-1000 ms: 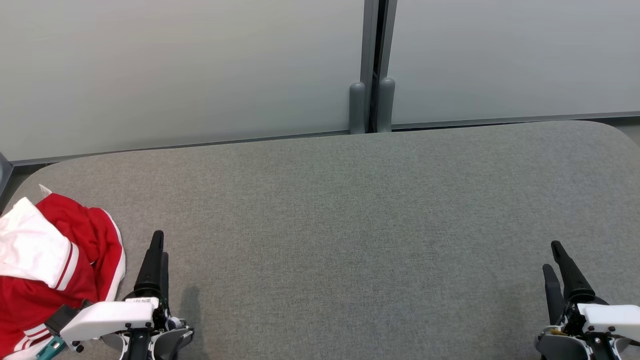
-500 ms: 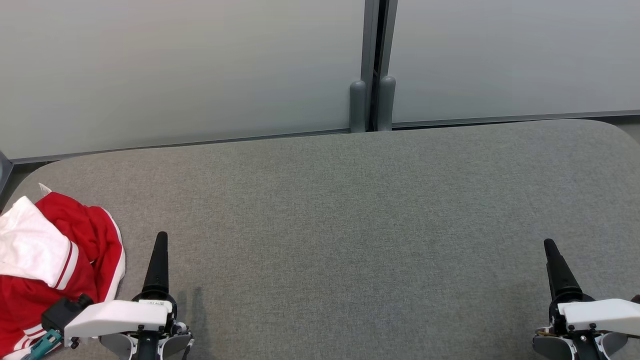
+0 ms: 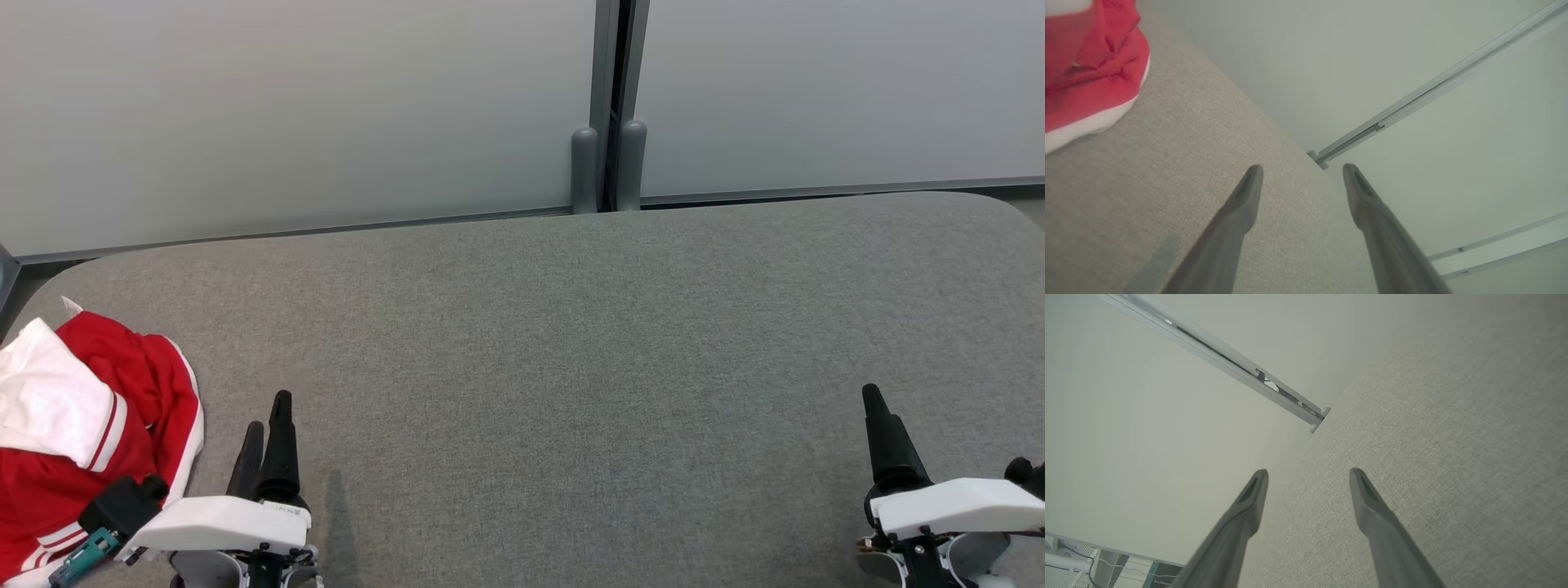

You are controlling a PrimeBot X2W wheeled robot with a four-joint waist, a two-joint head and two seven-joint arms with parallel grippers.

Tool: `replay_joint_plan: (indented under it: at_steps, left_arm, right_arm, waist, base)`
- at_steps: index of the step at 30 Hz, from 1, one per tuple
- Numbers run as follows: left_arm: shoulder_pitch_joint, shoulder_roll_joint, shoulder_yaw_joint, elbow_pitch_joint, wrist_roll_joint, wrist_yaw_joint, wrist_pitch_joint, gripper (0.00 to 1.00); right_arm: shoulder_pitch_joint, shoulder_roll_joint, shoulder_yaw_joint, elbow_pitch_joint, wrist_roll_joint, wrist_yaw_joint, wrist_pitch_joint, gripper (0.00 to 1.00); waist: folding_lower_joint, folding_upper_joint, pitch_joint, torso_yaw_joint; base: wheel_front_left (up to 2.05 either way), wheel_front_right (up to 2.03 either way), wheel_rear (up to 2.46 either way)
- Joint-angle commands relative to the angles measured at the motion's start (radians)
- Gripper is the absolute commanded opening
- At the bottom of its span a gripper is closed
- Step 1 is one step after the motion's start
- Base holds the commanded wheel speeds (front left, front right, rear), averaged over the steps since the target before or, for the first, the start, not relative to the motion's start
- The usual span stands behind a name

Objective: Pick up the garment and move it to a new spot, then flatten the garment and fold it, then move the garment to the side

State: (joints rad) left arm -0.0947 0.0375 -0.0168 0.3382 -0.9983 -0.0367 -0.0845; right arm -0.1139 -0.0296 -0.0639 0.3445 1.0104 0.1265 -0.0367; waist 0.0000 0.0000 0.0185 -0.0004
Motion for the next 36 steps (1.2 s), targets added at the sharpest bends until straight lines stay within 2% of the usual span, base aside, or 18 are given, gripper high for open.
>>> replay_joint_plan:
  at_steps: [1, 7, 24, 36]
  left_arm:
    - [-0.009, 0.008, -0.001, -0.012, 0.039, 0.005, -0.010, 1.00]
    - [-0.001, 0.011, -0.005, -0.015, 0.157, 0.025, -0.027, 1.00]
    - [0.008, 0.034, -0.048, -0.007, 0.440, 0.045, -0.070, 1.00]
    - [0.013, 0.045, -0.063, -0.018, 0.576, 0.059, -0.097, 1.00]
  right_arm:
    - [-0.024, -0.010, 0.004, -0.012, -0.043, 0.004, -0.013, 1.00]
    - [-0.024, -0.012, 0.017, -0.014, -0.155, 0.005, -0.035, 1.00]
    - [-0.031, -0.015, 0.034, 0.017, -0.375, 0.005, -0.088, 1.00]
    - [-0.029, -0.018, 0.055, 0.037, -0.501, 0.005, -0.123, 1.00]
  waist:
    - [0.0000, 0.0000, 0.000, 0.000]
    - [0.0000, 0.0000, 0.004, 0.002]
    - [0.0000, 0.0000, 0.007, 0.007]
    - [0.0000, 0.0000, 0.008, 0.012]
  base:
    - [0.00, 0.00, 0.00]
    - [0.00, 0.00, 0.00]
    - [0.00, 0.00, 0.00]
    - [0.00, 0.00, 0.00]
